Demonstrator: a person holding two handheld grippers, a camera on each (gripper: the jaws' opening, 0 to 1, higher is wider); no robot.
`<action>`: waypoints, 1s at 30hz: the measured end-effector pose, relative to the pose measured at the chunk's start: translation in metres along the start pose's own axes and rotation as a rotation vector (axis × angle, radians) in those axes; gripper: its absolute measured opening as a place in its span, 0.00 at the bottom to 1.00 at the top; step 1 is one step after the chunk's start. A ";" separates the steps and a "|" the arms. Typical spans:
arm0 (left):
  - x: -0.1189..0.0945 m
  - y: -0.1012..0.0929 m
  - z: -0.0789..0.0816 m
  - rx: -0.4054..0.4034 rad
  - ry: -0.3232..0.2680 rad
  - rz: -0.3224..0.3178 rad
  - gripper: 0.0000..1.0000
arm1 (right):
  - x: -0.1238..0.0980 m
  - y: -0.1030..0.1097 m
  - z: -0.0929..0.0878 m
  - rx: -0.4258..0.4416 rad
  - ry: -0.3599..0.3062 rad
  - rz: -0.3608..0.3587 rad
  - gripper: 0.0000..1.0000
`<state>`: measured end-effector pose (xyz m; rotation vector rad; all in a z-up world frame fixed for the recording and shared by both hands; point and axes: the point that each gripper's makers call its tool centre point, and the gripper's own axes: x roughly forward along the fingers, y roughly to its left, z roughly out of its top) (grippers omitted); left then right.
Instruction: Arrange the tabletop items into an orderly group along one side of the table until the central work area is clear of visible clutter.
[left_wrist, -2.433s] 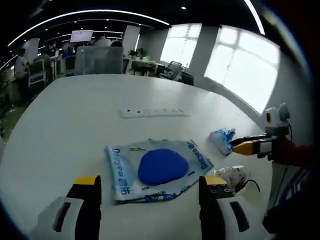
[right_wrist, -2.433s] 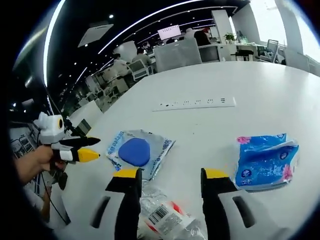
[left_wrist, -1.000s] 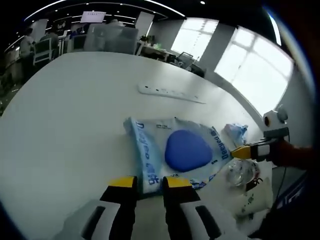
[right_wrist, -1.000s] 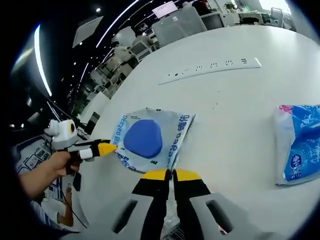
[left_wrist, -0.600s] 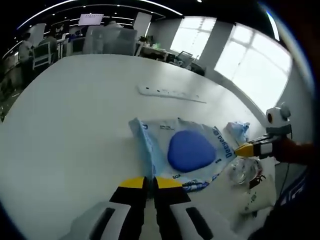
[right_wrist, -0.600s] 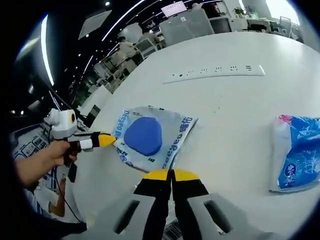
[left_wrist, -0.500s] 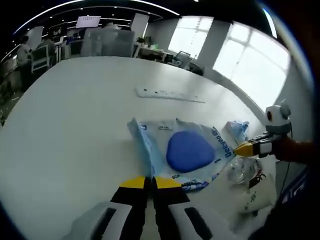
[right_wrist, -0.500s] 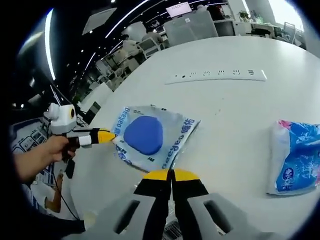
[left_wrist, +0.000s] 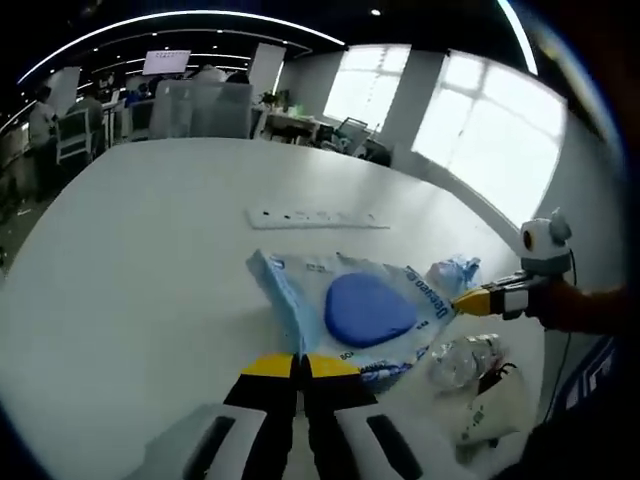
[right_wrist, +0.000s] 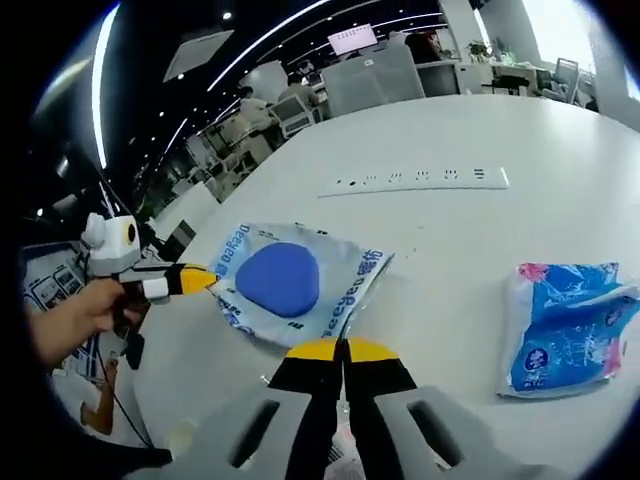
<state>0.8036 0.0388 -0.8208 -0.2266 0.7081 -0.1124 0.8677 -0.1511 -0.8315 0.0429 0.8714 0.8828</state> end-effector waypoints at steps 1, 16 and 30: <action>0.000 -0.003 0.001 -0.001 -0.002 -0.002 0.00 | -0.002 -0.002 0.001 0.000 -0.003 -0.003 0.00; 0.026 -0.041 0.006 -0.023 -0.009 -0.050 0.00 | -0.030 -0.048 0.003 0.029 -0.038 -0.082 0.00; 0.051 -0.061 -0.004 -0.035 0.020 -0.080 0.00 | -0.042 -0.070 -0.006 0.052 -0.035 -0.159 0.00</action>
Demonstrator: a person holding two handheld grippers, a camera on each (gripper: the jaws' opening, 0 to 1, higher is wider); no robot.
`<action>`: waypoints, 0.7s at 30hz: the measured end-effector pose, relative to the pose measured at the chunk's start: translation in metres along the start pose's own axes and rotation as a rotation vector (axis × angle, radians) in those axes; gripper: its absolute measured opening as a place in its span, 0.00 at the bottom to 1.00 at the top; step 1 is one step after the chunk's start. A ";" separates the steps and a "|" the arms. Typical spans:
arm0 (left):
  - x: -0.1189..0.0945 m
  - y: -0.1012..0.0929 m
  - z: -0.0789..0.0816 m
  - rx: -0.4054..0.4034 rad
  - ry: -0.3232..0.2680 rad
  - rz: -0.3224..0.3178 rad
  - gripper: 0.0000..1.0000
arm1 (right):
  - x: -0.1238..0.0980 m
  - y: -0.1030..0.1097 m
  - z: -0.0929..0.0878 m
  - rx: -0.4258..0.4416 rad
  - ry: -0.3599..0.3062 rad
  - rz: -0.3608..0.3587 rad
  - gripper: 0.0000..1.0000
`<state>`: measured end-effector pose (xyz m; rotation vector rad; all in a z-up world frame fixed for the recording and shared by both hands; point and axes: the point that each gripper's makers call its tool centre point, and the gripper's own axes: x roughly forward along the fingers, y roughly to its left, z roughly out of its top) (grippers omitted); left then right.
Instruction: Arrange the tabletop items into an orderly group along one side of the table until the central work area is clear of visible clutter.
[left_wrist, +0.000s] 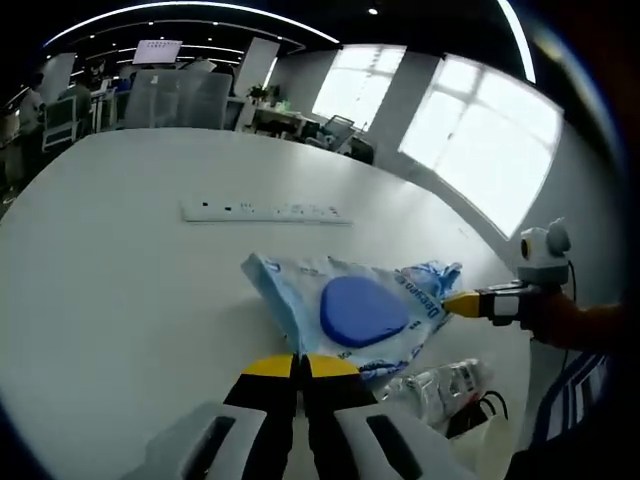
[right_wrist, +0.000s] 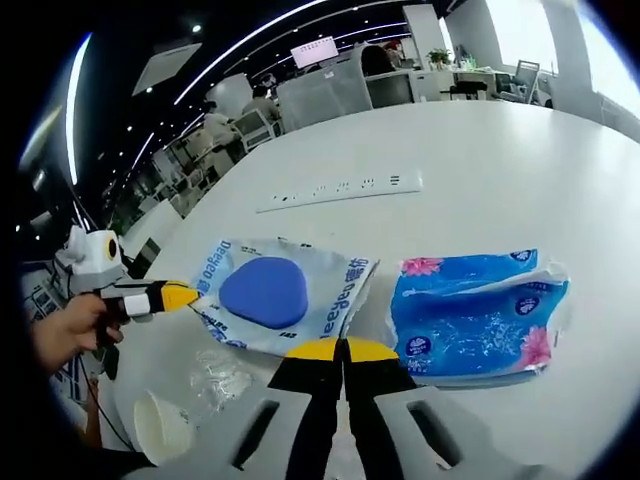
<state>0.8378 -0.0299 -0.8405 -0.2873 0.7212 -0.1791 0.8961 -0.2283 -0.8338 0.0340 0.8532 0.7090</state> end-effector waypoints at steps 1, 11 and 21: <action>0.002 -0.001 -0.001 0.002 0.004 -0.002 0.00 | 0.000 -0.003 -0.001 0.002 0.001 -0.008 0.00; 0.011 -0.003 -0.013 -0.007 0.036 -0.009 0.01 | 0.007 -0.015 -0.007 -0.004 0.021 -0.047 0.00; 0.008 0.003 -0.023 0.036 0.056 0.014 0.07 | 0.012 -0.015 -0.011 -0.068 0.043 -0.063 0.00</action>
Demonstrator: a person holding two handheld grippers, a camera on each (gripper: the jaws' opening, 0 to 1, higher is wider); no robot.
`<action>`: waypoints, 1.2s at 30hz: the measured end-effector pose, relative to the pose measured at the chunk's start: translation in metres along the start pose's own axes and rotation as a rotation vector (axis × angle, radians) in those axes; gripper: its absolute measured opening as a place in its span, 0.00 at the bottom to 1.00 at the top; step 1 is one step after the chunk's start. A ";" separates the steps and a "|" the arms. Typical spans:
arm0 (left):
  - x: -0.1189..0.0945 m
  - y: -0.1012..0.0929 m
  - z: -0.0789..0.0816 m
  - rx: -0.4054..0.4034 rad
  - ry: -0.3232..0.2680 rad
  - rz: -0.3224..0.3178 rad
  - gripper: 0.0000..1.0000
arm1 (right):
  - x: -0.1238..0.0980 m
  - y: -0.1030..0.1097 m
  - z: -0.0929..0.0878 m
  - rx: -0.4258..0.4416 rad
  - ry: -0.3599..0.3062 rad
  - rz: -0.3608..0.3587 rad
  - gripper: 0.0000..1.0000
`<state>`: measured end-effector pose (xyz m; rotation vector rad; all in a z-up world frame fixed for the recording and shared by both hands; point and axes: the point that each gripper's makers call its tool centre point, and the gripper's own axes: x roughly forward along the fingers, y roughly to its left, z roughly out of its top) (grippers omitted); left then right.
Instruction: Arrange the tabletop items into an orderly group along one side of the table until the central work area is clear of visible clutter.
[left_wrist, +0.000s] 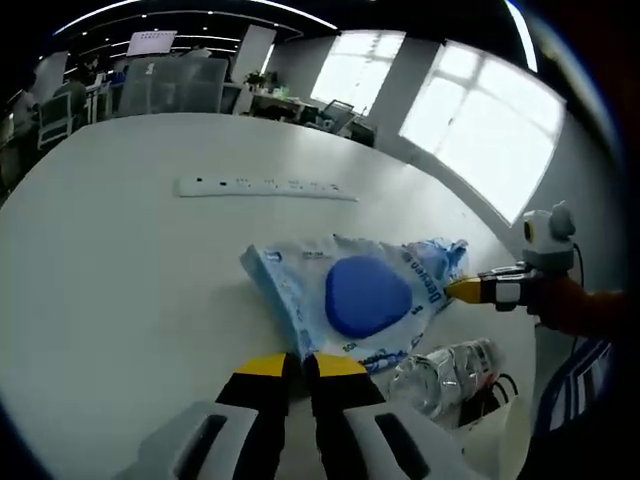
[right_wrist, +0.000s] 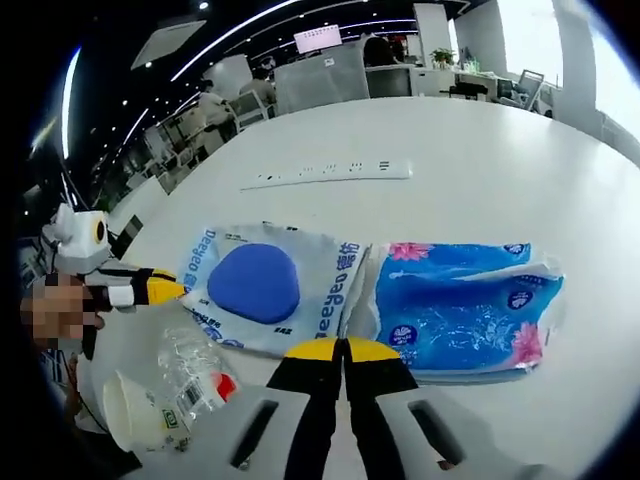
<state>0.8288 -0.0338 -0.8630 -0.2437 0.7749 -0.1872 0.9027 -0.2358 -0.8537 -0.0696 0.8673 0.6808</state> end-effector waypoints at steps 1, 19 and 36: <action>-0.001 0.000 0.000 0.010 -0.002 0.001 0.09 | 0.000 0.001 0.000 -0.002 0.001 0.001 0.00; -0.024 -0.004 0.013 0.060 -0.048 0.020 0.26 | -0.024 0.015 0.006 -0.021 -0.062 0.012 0.10; -0.067 -0.034 0.007 0.087 -0.081 0.020 0.48 | -0.066 0.024 0.006 -0.040 -0.164 0.047 0.43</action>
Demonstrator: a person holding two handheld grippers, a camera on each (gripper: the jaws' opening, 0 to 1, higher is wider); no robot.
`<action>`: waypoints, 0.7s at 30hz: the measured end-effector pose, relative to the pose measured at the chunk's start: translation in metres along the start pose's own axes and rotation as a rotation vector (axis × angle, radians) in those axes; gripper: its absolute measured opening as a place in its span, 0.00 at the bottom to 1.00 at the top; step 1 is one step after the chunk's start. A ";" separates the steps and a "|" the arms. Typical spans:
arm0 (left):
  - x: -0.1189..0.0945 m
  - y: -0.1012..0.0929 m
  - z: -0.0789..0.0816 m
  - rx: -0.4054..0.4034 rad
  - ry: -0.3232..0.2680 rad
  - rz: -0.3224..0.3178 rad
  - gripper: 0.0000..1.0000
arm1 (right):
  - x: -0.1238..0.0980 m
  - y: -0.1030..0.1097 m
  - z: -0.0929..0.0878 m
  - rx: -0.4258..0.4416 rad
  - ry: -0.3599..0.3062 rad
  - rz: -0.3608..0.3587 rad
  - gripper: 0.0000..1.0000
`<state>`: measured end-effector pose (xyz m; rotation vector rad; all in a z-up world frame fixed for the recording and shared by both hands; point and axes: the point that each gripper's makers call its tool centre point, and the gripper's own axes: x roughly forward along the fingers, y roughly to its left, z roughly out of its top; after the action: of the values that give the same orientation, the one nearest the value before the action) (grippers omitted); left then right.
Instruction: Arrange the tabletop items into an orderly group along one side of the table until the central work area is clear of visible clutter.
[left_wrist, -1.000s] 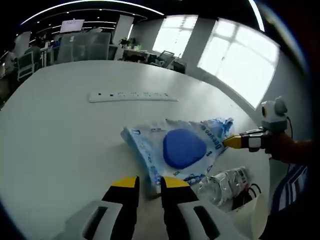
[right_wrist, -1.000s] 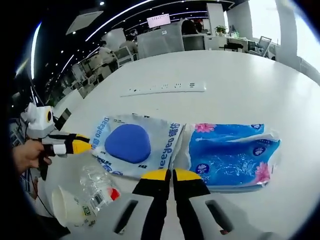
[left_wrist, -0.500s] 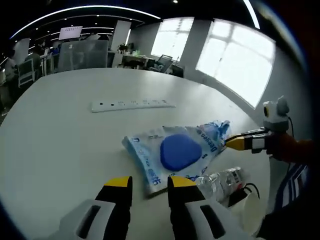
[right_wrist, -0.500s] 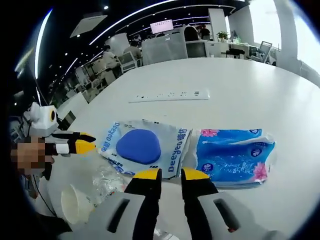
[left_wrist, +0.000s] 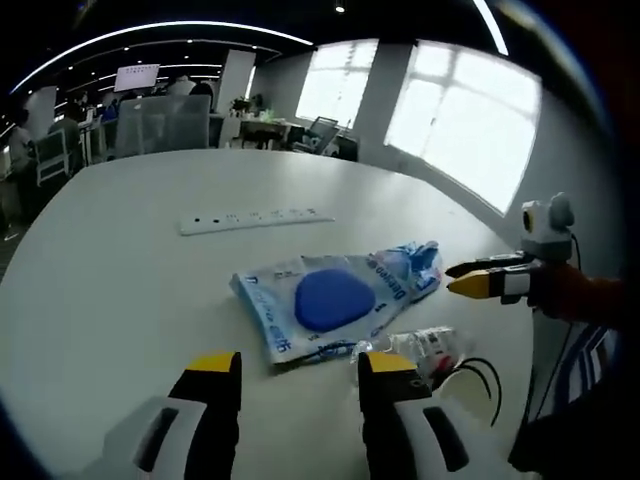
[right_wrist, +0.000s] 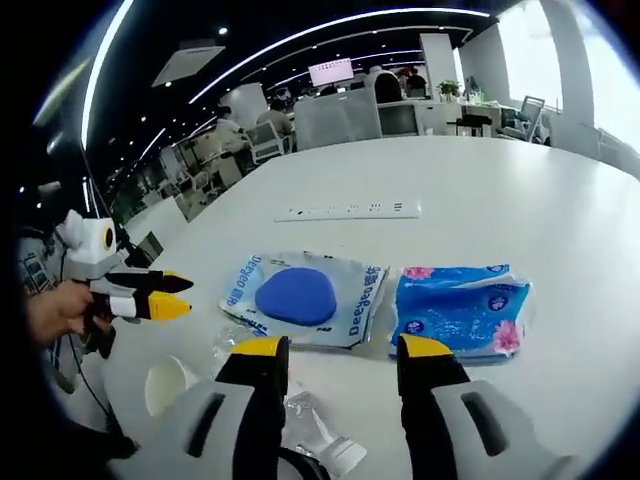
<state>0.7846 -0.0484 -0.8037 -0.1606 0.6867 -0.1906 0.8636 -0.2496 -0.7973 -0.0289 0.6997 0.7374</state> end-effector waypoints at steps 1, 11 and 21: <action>-0.002 -0.001 0.000 0.000 0.000 0.001 0.48 | -0.002 0.000 0.000 -0.004 -0.003 -0.002 0.46; -0.033 -0.021 -0.010 -0.020 -0.017 0.004 0.60 | -0.034 0.007 -0.003 -0.071 -0.052 -0.004 0.66; -0.038 -0.051 -0.021 0.022 -0.007 -0.028 0.60 | -0.060 0.000 0.001 -0.130 -0.114 -0.036 0.84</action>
<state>0.7358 -0.0908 -0.7857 -0.1500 0.6759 -0.2241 0.8331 -0.2858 -0.7609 -0.1170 0.5402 0.7438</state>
